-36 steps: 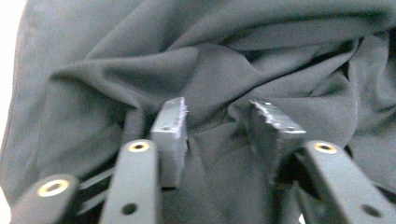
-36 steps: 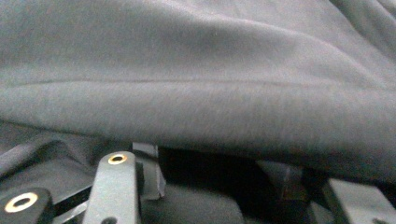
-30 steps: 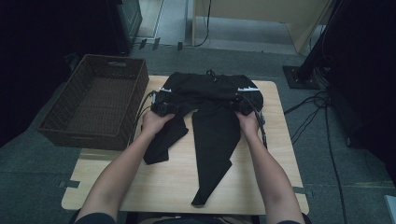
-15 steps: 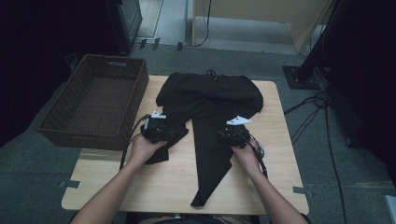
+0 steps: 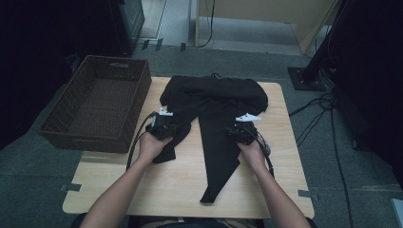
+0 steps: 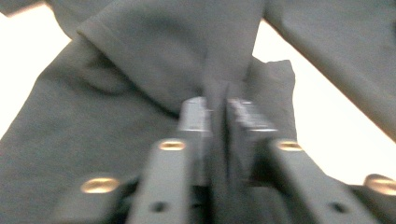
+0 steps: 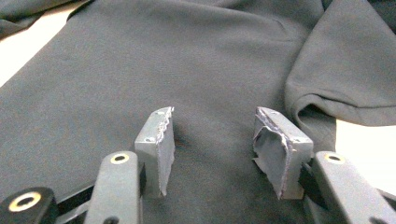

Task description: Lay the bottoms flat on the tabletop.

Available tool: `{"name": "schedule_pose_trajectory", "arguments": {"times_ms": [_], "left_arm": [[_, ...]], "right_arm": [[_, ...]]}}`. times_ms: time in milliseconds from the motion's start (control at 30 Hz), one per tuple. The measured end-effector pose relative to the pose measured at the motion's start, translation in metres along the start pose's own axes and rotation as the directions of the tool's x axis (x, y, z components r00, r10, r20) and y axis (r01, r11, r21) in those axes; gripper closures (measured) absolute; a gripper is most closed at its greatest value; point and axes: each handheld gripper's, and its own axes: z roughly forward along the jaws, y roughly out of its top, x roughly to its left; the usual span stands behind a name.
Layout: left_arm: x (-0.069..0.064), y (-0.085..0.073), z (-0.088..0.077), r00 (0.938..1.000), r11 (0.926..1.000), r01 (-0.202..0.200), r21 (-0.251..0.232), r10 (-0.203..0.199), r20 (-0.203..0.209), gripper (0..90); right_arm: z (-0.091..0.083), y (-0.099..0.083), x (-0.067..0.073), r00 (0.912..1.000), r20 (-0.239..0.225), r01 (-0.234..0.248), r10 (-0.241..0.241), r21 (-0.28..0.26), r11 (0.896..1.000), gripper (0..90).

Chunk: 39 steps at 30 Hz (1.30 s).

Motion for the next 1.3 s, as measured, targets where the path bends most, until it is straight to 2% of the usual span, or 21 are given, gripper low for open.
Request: {"name": "schedule_pose_trajectory", "arguments": {"times_ms": [133, 233, 300, 367, 433, 600, 633, 700, 767, 800, 833, 900, 1000, 1033, 1067, 1100, 1133, 1167, 1200, 1233, 1300], "left_arm": [[-0.005, -0.005, -0.007, 0.9986, 0.9997, -0.007, 0.024, 0.006, 0.053, 88.2], [-0.013, -0.011, -0.020, 0.9921, 1.0000, -0.009, 0.001, 0.009, 0.125, 88.3], [-0.021, -0.015, -0.030, 0.9848, 0.9999, -0.015, -0.004, 0.015, 0.173, 88.3], [-0.036, -0.022, -0.040, 0.9760, 0.9987, -0.050, 0.013, 0.046, 0.213, 88.3], [-0.041, -0.025, -0.043, 0.9737, 0.9979, -0.064, 0.013, 0.059, 0.220, 88.2], [-0.056, -0.038, -0.059, 0.9537, 0.9981, -0.058, 0.021, 0.049, 0.297, 87.5], [-0.057, -0.040, -0.067, 0.9505, 0.9982, -0.059, 0.009, 0.053, 0.306, 87.2], [-0.056, -0.040, -0.072, 0.9516, 0.9983, -0.057, -0.009, 0.057, 0.302, 87.0], [-0.049, -0.037, -0.077, 0.9641, 0.9979, -0.049, -0.043, 0.058, 0.259, 87.1], [-0.043, -0.035, -0.077, 0.9683, 0.9986, -0.026, -0.046, 0.037, 0.247, 87.0], [-0.030, -0.031, -0.076, 0.9721, 0.9982, 0.029, -0.052, -0.016, 0.234, 87.1], [-0.024, -0.029, -0.076, 0.9754, 0.9974, 0.046, -0.056, -0.033, 0.218, 87.1], [-0.013, -0.022, -0.077, 0.9678, 0.9905, 0.109, -0.084, -0.086, 0.236, 87.1], [-0.011, -0.020, -0.078, 0.9646, 0.9876, 0.125, -0.096, -0.098, 0.245, 87.2], [-0.009, -0.017, -0.077, 0.9649, 0.9867, 0.130, -0.097, -0.103, 0.242, 87.2], [-0.009, -0.015, -0.074, 0.9731, 0.9890, 0.114, -0.095, -0.092, 0.211, 87.1], [-0.009, -0.012, -0.070, 0.9870, 0.9931, 0.074, -0.090, -0.060, 0.149, 87.1], [-0.009, -0.011, -0.065, 0.9949, 0.9959, 0.046, -0.077, -0.039, 0.093, 87.0], [-0.007, -0.009, -0.059, 0.9975, 0.9974, 0.040, -0.061, -0.036, 0.062, 86.4], [-0.004, -0.009, -0.053, 0.9980, 0.9979, 0.046, -0.044, -0.044, 0.046, 86.4], [0.003, -0.010, -0.043, 0.9963, 0.9964, 0.081, -0.023, -0.081, 0.031, 86.1]], "right_arm": [[-0.009, -0.007, 0.002, 0.9999, -0.010, 0.008, -0.008, 0.003, 1.000, 48.8], [-0.014, -0.011, 0.003, 0.9998, -0.016, 0.016, -0.016, 0.012, 1.000, 48.8], [-0.021, -0.015, 0.006, 0.9994, -0.025, 0.025, -0.024, 0.033, 0.999, 48.5], [-0.032, -0.022, 0.010, 0.9983, -0.040, 0.045, -0.043, 0.055, 0.997, 48.2], [-0.035, -0.025, 0.012, 0.9978, -0.047, 0.049, -0.047, 0.056, 0.997, 48.2], [-0.053, -0.039, 0.013, 0.9964, -0.059, 0.065, -0.061, 0.079, 0.995, 46.6], [-0.061, -0.043, 0.009, 0.9975, -0.051, 0.055, -0.050, 0.111, 0.992, 45.6], [-0.064, -0.043, 0.006, 0.9984, -0.035, 0.048, -0.044, 0.127, 0.991, 44.4], [-0.068, -0.044, 0.000, 0.9995, 0.001, 0.033, -0.033, 0.140, 0.990, 46.7], [-0.068, -0.044, -0.001, 0.9987, 0.012, 0.047, -0.049, 0.128, 0.991, 46.3], [-0.068, -0.042, 0.001, 0.9989, 0.002, 0.045, -0.046, 0.104, 0.994, 46.7], [-0.067, -0.037, 0.007, 0.9986, -0.018, 0.050, -0.049, 0.075, 0.996, 47.2], [-0.067, -0.031, 0.015, 0.9976, -0.026, 0.065, -0.064, 0.044, 0.997, 48.4], [-0.067, -0.028, 0.019, 0.9973, -0.045, 0.060, -0.059, 0.026, 0.998, 49.7], [-0.066, -0.024, 0.023, 0.9966, -0.065, 0.051, -0.051, 0.005, 0.999, 50.1], [-0.064, -0.021, 0.028, 0.9951, -0.090, 0.042, -0.043, -0.009, 0.999, 50.0], [-0.061, -0.017, 0.033, 0.9933, -0.107, 0.044, -0.045, -0.009, 0.999, 49.9], [-0.056, -0.014, 0.038, 0.9917, -0.119, 0.049, -0.049, -0.008, 0.999, 49.9], [-0.046, -0.010, 0.047, 0.9884, -0.140, 0.060, -0.059, -0.001, 0.998, 50.1], [-0.046, -0.010, 0.047, 0.9884, -0.140, 0.060, -0.059, -0.001, 0.998, 50.1], [-0.038, -0.007, 0.055, 0.9855, -0.159, 0.059, -0.058, -0.003, 0.998, 51.7]]}}
